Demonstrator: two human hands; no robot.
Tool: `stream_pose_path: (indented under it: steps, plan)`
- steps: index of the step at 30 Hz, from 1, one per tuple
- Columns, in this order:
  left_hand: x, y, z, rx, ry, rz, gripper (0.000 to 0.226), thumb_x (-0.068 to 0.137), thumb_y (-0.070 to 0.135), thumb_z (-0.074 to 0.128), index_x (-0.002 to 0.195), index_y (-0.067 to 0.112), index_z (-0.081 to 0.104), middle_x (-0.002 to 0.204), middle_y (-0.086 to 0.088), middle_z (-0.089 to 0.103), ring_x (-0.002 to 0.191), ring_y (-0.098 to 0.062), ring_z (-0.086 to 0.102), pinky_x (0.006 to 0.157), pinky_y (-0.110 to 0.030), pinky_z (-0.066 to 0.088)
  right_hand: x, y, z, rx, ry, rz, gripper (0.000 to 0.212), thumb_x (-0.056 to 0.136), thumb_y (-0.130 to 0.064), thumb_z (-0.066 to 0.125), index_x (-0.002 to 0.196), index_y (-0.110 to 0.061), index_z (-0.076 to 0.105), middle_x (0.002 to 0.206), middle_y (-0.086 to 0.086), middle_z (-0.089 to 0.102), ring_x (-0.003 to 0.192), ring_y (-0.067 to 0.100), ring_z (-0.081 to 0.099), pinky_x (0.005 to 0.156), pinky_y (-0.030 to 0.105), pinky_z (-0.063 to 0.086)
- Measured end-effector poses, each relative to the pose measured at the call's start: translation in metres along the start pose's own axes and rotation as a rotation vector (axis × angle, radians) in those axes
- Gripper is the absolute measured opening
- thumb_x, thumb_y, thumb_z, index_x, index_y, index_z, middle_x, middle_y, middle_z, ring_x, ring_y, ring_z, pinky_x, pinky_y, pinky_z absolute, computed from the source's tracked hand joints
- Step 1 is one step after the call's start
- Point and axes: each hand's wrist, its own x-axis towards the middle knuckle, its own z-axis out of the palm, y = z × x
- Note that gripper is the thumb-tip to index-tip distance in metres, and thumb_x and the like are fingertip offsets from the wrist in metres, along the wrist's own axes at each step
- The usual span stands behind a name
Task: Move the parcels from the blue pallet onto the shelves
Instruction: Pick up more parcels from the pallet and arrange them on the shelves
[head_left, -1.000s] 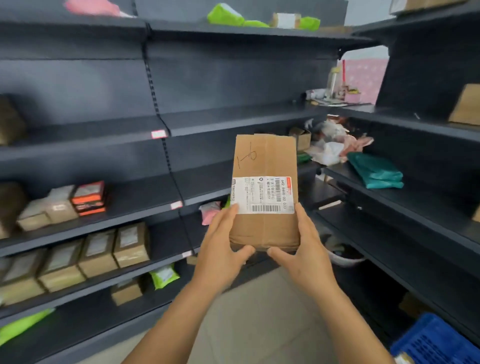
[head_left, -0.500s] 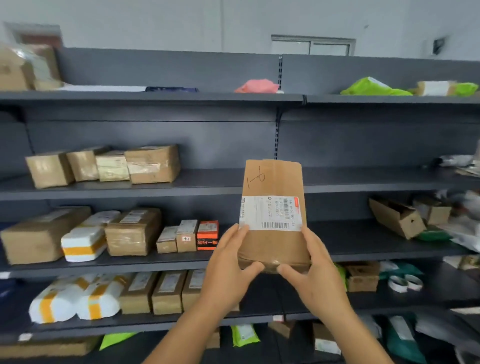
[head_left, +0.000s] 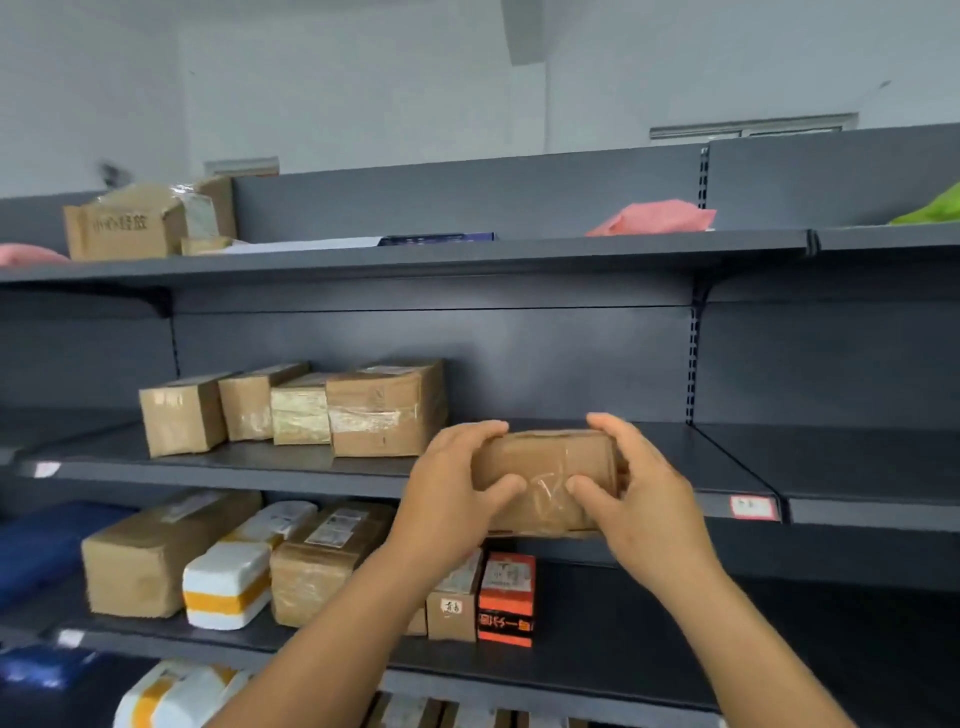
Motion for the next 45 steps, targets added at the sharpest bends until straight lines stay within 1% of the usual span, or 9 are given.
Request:
stream_pose_path:
  steps: [5, 9, 17, 25, 29, 33, 37, 41, 45]
  plan:
    - [0.056, -0.002, -0.011, 0.003, 0.063, 0.016, 0.045, 0.082, 0.029, 0.071, 0.124, 0.036, 0.055, 0.118, 0.016, 0.054, 0.104, -0.001, 0.049, 0.089, -0.023, 0.044, 0.068, -0.004, -0.012, 0.004, -0.022, -0.063, 0.042, 0.085, -0.024, 0.069, 0.119, -0.04, 0.05, 0.097, -0.022, 0.053, 0.085, 0.001, 0.054, 0.062, 0.015, 0.04]
    - [0.071, -0.017, 0.0, -0.006, 0.113, -0.014, 0.043, 0.082, 0.025, 0.072, 0.119, 0.039, 0.056, 0.116, 0.019, 0.052, 0.104, 0.001, 0.047, 0.094, -0.024, 0.044, 0.092, 0.007, 0.006, 0.046, -0.024, -0.101, 0.039, 0.084, -0.02, 0.069, 0.116, -0.037, 0.054, 0.108, -0.018, 0.057, 0.094, 0.001, 0.054, 0.064, 0.008, 0.039]
    - [0.089, -0.034, 0.012, 0.042, 0.14, -0.024, 0.041, 0.082, 0.021, 0.073, 0.118, 0.036, 0.061, 0.111, 0.024, 0.049, 0.1, 0.004, 0.044, 0.091, -0.016, 0.039, 0.108, 0.026, 0.038, 0.148, -0.017, -0.015, 0.038, 0.083, -0.019, 0.071, 0.112, -0.037, 0.053, 0.112, -0.009, 0.061, 0.098, 0.009, 0.059, 0.064, 0.015, 0.047]
    - [0.113, -0.057, 0.016, 0.069, 0.128, -0.006, 0.041, 0.083, 0.016, 0.071, 0.119, 0.031, 0.061, 0.117, 0.018, 0.049, 0.101, 0.004, 0.042, 0.092, -0.011, 0.031, 0.123, 0.032, 0.062, 0.164, -0.004, 0.005, 0.036, 0.084, -0.02, 0.07, 0.111, -0.035, 0.051, 0.114, -0.007, 0.057, 0.094, 0.012, 0.058, 0.058, 0.015, 0.043]
    - [0.126, -0.083, 0.028, 0.161, 0.069, -0.018, 0.042, 0.085, 0.014, 0.069, 0.124, 0.027, 0.061, 0.124, 0.012, 0.051, 0.11, -0.004, 0.048, 0.095, -0.013, 0.033, 0.137, 0.04, 0.085, 0.014, -0.055, -0.022, 0.035, 0.086, -0.02, 0.068, 0.117, -0.028, 0.054, 0.121, -0.01, 0.051, 0.096, 0.01, 0.051, 0.074, 0.02, 0.041]
    - [0.137, -0.111, 0.046, 0.348, -0.067, -0.016, 0.041, 0.09, 0.013, 0.06, 0.13, 0.023, 0.058, 0.132, 0.004, 0.052, 0.117, -0.013, 0.051, 0.098, -0.02, 0.036, 0.15, 0.051, 0.121, -0.234, -0.24, -0.082, 0.039, 0.091, -0.02, 0.061, 0.129, -0.024, 0.054, 0.136, -0.007, 0.048, 0.115, 0.015, 0.051, 0.092, 0.027, 0.043]
    - [0.156, -0.126, 0.059, 0.559, -0.076, 0.031, 0.039, 0.092, 0.011, 0.053, 0.13, 0.018, 0.056, 0.129, -0.001, 0.054, 0.121, -0.018, 0.046, 0.099, -0.027, 0.039, 0.171, 0.059, 0.148, -0.331, -0.266, -0.122, 0.047, 0.096, -0.016, 0.052, 0.141, -0.023, 0.044, 0.146, -0.006, 0.041, 0.127, 0.02, 0.043, 0.099, 0.03, 0.041]
    - [0.176, -0.136, 0.069, 0.725, -0.152, 0.03, 0.045, 0.088, 0.006, 0.055, 0.132, 0.014, 0.048, 0.135, -0.005, 0.05, 0.128, -0.022, 0.042, 0.103, -0.029, 0.034, 0.19, 0.065, 0.162, -0.478, -0.351, -0.125, 0.062, 0.094, -0.014, 0.055, 0.15, -0.021, 0.027, 0.155, -0.005, 0.027, 0.145, 0.024, 0.015, 0.115, 0.035, 0.024]
    - [0.184, -0.146, 0.077, 0.79, -0.235, -0.032, 0.074, 0.09, 0.011, 0.058, 0.152, 0.01, 0.017, 0.157, -0.008, 0.022, 0.146, -0.022, 0.016, 0.118, -0.035, 0.016, 0.196, 0.062, 0.166, -0.563, -0.492, -0.089, 0.087, 0.092, -0.028, 0.06, 0.154, -0.018, 0.001, 0.162, -0.002, 0.0, 0.149, 0.023, -0.006, 0.12, 0.04, 0.005]
